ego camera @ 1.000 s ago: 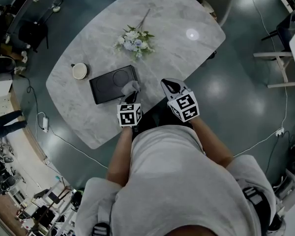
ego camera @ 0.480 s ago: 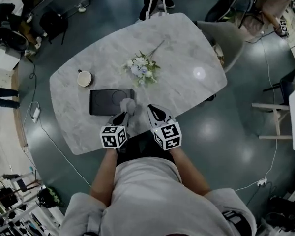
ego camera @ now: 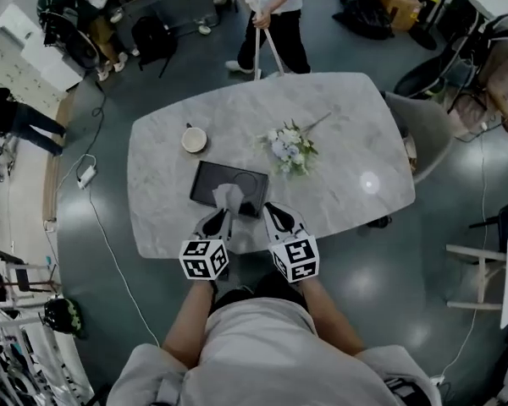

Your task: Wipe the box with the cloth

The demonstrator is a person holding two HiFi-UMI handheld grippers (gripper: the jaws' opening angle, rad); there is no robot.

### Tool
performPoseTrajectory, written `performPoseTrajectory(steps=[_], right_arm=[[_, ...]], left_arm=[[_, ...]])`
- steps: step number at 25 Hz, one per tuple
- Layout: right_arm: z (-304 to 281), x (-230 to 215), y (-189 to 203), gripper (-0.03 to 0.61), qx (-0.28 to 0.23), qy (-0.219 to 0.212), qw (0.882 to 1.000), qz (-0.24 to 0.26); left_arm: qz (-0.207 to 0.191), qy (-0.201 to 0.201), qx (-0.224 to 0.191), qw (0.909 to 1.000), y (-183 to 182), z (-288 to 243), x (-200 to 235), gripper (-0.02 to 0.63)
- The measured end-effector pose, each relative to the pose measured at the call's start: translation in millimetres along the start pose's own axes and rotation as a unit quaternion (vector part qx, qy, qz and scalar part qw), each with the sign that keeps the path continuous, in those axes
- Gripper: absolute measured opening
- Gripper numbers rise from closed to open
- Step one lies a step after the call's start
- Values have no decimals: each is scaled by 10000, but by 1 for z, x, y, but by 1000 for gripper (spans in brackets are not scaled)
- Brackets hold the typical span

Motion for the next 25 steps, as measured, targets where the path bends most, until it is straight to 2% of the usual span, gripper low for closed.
performPoseTrajectory(steps=[6,10,15,21,25], right_arm=[[10,43,-16,26,-374,-39,9987,341],[31,90,-30,26,-676,-55,9961,561],[59,130,-56,26,-991,150,9925,693],[113,139,-93,26,-1647,467,9821,782],[132,148,-103,26,-1751,428,9799,851]], left_arm=[[96,-212,-787,9966,-14,46,4,38],[-144,-356,-1136,9928,-21,96,4,38],[-431,-519,-1620,9845,-38,170,4,39],[-1049,-697,-2062,9704,-57,227,-14,39],[-1285,-638,-2300,9625,-69,245,-31,38]])
Point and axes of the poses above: the fingertips, and each gripper's own axes: z backward along the fingers, x to its left, y out of its underside, the point moved 1 cm from there along z, backward along the fingers, and after that the axes turned 9 degrees about y, right-handed, at the moved point
